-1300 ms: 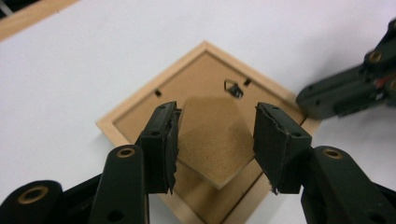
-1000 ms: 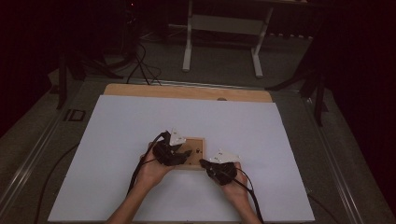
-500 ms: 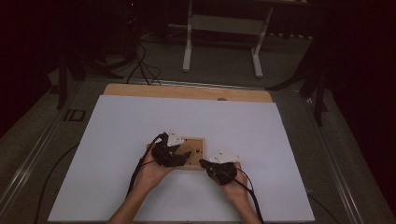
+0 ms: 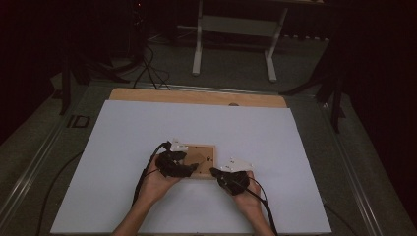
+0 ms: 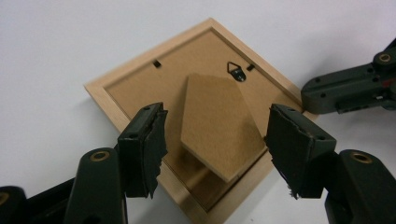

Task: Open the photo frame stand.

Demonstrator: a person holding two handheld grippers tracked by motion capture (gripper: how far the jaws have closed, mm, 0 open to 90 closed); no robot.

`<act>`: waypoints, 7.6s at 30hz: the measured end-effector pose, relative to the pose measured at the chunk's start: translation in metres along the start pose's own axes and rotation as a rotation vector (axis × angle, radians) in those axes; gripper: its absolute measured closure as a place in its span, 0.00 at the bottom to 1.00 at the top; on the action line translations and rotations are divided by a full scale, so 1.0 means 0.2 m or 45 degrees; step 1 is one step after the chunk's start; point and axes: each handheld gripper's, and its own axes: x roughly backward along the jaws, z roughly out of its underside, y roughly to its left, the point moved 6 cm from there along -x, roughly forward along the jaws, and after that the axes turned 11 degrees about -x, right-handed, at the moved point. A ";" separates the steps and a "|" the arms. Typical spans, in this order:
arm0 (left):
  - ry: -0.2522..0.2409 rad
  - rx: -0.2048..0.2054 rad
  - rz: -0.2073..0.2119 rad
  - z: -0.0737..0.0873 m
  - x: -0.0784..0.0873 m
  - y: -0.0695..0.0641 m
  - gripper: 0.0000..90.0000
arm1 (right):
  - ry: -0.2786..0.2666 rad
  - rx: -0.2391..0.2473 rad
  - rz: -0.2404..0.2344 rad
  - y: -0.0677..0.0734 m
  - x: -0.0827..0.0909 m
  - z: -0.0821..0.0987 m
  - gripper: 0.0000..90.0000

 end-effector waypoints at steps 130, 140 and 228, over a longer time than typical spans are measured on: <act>-0.178 -0.089 0.127 0.12 0.05 -0.14 0.63 | 0.103 -0.279 -0.230 -0.20 -0.10 -0.27 0.48; -0.202 -0.055 0.220 0.12 0.06 -0.13 0.66 | 0.080 -0.233 -0.209 -0.18 -0.07 -0.29 0.51; -0.074 -0.148 0.060 0.16 0.06 -0.06 0.77 | -0.038 0.073 -0.172 0.06 0.14 -0.22 0.51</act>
